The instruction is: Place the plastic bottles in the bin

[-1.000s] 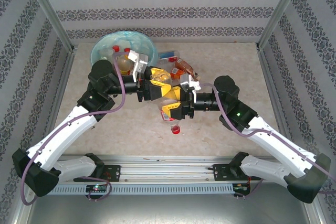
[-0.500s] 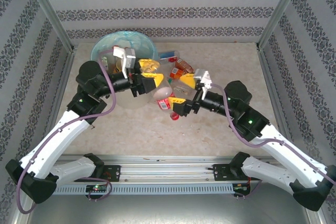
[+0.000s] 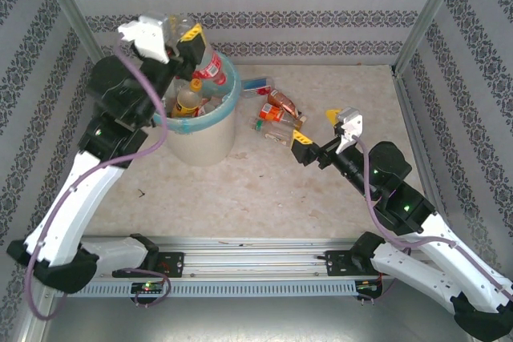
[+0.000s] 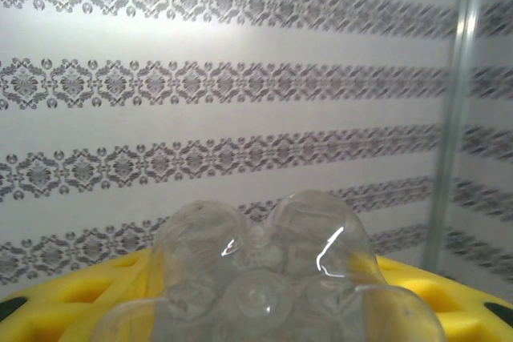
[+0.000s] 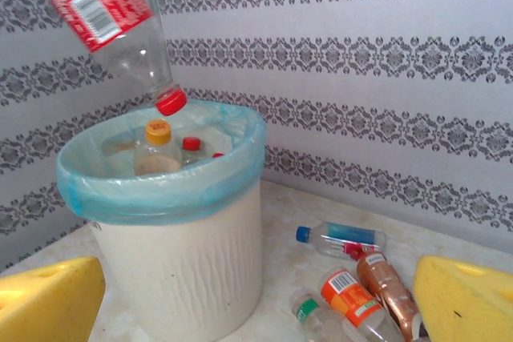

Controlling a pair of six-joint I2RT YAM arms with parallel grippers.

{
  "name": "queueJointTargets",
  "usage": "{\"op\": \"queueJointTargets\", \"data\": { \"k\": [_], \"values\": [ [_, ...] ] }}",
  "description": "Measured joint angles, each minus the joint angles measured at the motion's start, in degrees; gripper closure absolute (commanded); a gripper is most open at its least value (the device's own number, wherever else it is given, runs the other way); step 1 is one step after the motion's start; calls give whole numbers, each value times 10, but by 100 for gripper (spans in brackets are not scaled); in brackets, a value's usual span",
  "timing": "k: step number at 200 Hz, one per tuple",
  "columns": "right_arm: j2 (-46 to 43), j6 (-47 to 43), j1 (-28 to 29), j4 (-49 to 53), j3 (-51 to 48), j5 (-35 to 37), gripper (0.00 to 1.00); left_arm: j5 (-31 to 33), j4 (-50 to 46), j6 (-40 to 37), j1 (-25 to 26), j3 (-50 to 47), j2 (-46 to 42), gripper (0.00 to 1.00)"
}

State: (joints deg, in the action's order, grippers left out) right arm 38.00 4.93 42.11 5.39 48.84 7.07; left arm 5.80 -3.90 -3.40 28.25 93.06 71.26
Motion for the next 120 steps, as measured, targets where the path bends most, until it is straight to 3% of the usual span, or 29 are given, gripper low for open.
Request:
{"op": "queueJointTargets", "data": {
  "k": [41, 72, 94, 120],
  "values": [
    [-10, -4, 0, 39, 0, 13, 2, 60, -9, -73, -3, 24, 122, 65],
    [-37, -4, 0, 66, -3, 23, 2, 93, -21, -102, -11, 5, 163, 64],
    [-54, -3, 0, 79, -10, 31, 2, 97, -23, -93, -35, -26, 163, 64],
    [-58, -2, 0, 95, -16, 37, 2, 67, -3, -17, -87, -62, 156, 64]
  ]
}}
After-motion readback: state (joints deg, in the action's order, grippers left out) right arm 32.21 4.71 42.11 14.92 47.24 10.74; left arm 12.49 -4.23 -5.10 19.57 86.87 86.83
